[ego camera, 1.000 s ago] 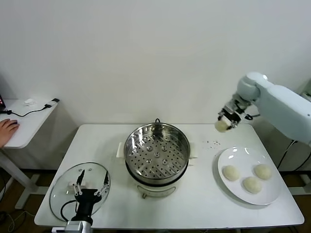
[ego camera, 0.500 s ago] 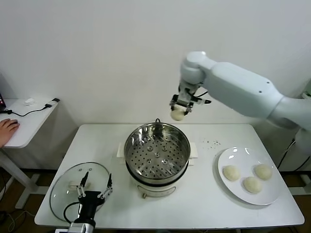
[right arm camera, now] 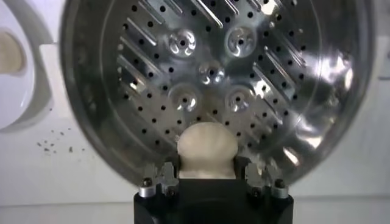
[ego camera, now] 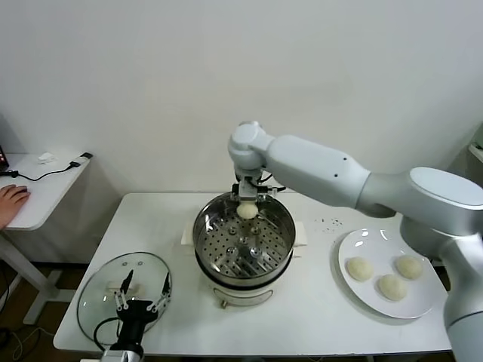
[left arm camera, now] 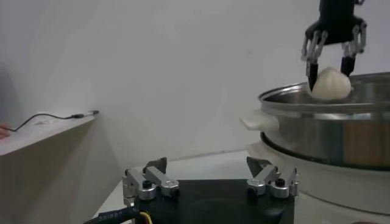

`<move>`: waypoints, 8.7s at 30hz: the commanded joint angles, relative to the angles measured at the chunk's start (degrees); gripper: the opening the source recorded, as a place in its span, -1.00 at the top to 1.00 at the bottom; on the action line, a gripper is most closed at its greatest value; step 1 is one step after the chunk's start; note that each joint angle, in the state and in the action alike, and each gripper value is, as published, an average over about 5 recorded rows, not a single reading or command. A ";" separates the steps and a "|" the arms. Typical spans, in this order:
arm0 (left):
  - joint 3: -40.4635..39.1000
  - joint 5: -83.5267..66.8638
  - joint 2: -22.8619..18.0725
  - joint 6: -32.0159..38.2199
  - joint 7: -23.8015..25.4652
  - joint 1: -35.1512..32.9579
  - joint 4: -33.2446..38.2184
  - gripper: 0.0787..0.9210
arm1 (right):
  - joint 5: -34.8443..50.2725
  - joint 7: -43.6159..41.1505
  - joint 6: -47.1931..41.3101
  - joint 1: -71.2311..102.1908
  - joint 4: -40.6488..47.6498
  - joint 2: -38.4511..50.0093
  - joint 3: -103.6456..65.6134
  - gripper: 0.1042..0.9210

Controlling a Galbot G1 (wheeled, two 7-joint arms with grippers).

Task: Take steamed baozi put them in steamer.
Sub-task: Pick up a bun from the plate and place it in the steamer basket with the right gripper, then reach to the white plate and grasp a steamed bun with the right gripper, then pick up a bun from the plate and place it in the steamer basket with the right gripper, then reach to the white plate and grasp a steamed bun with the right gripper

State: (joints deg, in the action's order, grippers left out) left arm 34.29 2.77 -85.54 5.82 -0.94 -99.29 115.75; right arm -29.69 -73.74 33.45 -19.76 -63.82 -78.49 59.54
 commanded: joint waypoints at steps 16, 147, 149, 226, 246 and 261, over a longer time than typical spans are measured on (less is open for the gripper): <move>-0.14 -0.22 0.06 0.40 -0.20 -0.61 -0.40 -0.77 | -1.06 0.37 2.42 -0.48 -2.65 1.12 -2.55 -0.75; -0.86 3.01 0.22 3.10 -0.28 -4.46 -0.37 -0.77 | 78.48 21.31 -62.61 -16.16 -3.03 2.21 22.17 -0.07; -0.84 2.97 0.22 3.10 -0.28 -4.40 -0.52 -0.77 | 78.91 21.76 -62.68 -15.73 -3.49 1.91 23.24 -0.07; 0.46 4.88 -2.40 2.10 1.71 -4.01 0.13 -0.77 | 28.85 10.37 -45.42 12.22 -17.92 59.40 4.00 -0.76; 1.08 4.95 -2.62 2.41 1.44 -4.63 -0.88 -0.77 | 23.66 10.94 -43.01 22.59 -8.71 51.68 -4.82 -0.76; 0.88 5.25 -3.08 3.06 1.15 -5.05 -1.75 -0.77 | 21.65 9.97 -41.96 23.70 -8.25 50.07 -5.82 -0.57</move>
State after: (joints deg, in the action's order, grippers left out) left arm 35.21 8.05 -88.59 8.75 0.25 -104.23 114.17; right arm -6.65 -63.43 -9.05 2.26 -73.32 -27.30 55.13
